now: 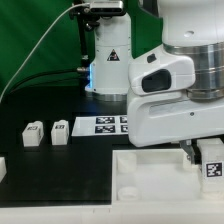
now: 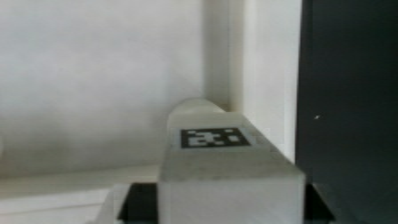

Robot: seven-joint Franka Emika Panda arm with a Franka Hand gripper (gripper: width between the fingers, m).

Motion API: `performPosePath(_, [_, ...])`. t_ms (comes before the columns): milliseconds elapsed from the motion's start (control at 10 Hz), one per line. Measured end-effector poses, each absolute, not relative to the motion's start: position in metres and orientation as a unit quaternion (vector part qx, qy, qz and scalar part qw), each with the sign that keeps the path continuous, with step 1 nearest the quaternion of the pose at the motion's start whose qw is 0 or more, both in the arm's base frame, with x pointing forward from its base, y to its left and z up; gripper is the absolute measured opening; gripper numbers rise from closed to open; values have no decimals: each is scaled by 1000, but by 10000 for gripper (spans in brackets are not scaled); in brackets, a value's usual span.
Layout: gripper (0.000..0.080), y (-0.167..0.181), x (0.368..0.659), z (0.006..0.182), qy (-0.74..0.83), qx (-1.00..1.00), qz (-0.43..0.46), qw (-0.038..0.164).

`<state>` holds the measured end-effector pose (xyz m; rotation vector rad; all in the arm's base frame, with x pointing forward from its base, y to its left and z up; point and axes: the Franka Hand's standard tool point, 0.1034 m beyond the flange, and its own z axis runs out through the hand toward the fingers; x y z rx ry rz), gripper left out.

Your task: Assemble one leg

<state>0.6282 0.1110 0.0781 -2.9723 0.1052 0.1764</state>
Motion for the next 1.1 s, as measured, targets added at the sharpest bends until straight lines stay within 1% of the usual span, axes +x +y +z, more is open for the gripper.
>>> performPosePath(100, [295,111,628,78,92,-991,63,78])
performPosePath(300, [295,109,630,76,231,-968,50,85])
performPosePath(500, [295,106,627,76,407,-906,50,106])
performPosePath(600, [295,105,626,75,475,-869,61,122])
performPosePath(700, [295,108,625,75,555,-819,77,127])
performPosePath(900, [295,118,623,75,641,-753,94,120])
performPosePath(1100, [295,118,623,74,632,-760,93,121])
